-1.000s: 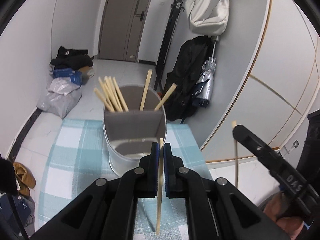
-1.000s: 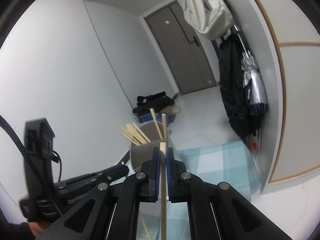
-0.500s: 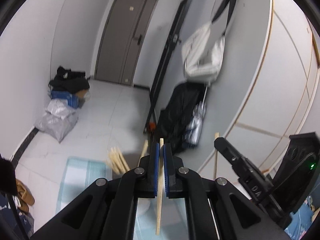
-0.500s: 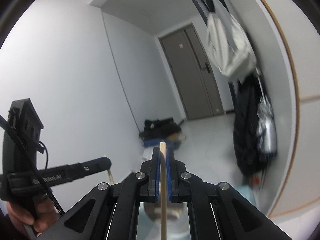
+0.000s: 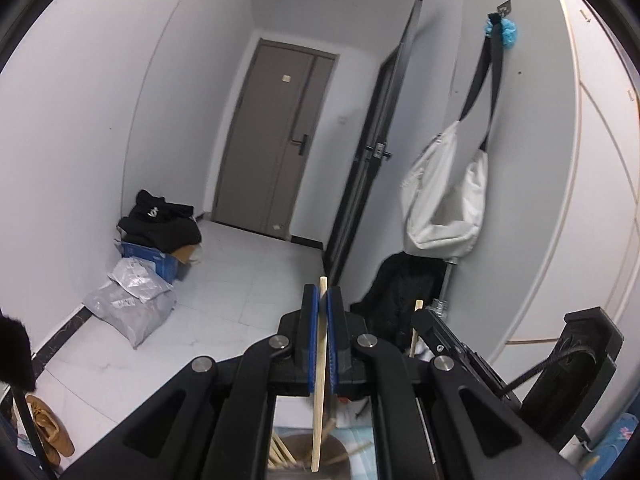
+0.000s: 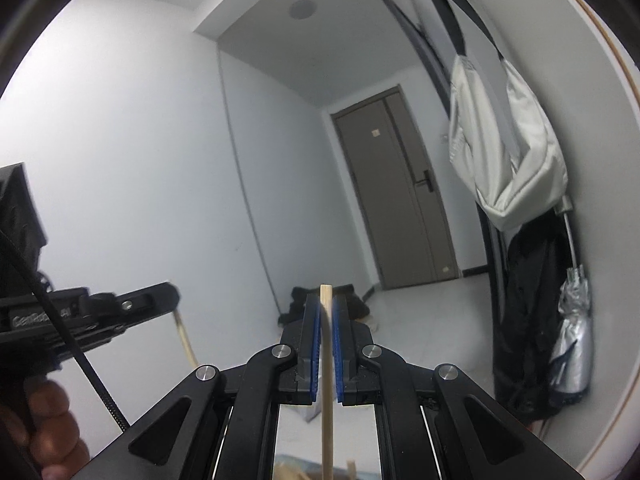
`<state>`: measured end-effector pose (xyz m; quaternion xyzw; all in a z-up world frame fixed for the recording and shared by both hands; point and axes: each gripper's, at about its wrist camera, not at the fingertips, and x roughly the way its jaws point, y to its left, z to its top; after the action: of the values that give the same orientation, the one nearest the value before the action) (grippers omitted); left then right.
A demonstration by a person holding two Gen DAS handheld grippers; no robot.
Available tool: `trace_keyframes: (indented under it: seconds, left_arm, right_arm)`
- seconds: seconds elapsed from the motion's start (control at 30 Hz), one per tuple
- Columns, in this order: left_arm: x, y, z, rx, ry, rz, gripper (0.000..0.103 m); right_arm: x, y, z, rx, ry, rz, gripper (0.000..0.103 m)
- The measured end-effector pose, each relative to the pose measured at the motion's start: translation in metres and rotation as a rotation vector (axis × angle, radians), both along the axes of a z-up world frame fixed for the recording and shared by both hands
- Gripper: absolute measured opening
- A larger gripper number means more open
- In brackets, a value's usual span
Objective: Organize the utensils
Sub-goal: 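Lower both chopsticks into the holder compartment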
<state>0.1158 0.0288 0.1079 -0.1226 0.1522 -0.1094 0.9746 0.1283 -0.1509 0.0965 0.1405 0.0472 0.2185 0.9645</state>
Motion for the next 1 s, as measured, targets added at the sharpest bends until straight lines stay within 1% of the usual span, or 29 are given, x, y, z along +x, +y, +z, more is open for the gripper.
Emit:
trace_keyframes:
  seconds: [0.07, 0.17, 0.27, 0.37, 0.43, 0.5, 0.63, 0.73, 0.83, 1.0]
  left_arm:
    - [0.008, 0.002, -0.009, 0.002, 0.001, 0.001, 0.001]
    - [0.024, 0.008, -0.026, -0.007, 0.026, -0.005, 0.001]
    - [0.033, 0.016, -0.037, -0.037, 0.053, -0.021, 0.001]
    - [0.038, 0.021, -0.046, -0.058, 0.072, -0.038, 0.001]
    - [0.041, 0.023, -0.051, -0.069, 0.084, -0.053, 0.001]
    - [0.041, 0.022, -0.053, -0.064, 0.089, -0.052, 0.001]
    - [0.044, 0.021, -0.058, -0.073, 0.107, -0.067, 0.001]
    - [0.045, 0.018, -0.06, -0.056, 0.112, -0.065, 0.001]
    - [0.046, 0.017, -0.061, -0.048, 0.116, -0.072, 0.001]
    - [0.042, 0.015, -0.064, -0.022, 0.123, -0.095, 0.001]
  right_arm:
    - [0.011, 0.002, -0.005, 0.025, 0.002, -0.01, 0.005]
    - [0.032, 0.007, -0.018, 0.049, 0.006, -0.04, 0.005]
    - [0.047, 0.012, -0.031, 0.046, 0.013, -0.064, 0.005]
    - [0.053, 0.017, -0.042, 0.037, 0.012, -0.081, 0.005]
    - [0.054, 0.021, -0.048, 0.026, -0.006, -0.093, 0.005]
    - [0.055, 0.025, -0.053, 0.009, -0.02, -0.102, 0.005]
    - [0.054, 0.039, -0.06, -0.064, -0.047, -0.133, 0.005]
    - [0.05, 0.046, -0.063, -0.104, -0.078, -0.147, 0.005]
    - [0.048, 0.047, -0.071, -0.122, -0.07, -0.148, 0.005]
    - [0.037, 0.038, -0.077, -0.123, -0.066, -0.132, 0.005]
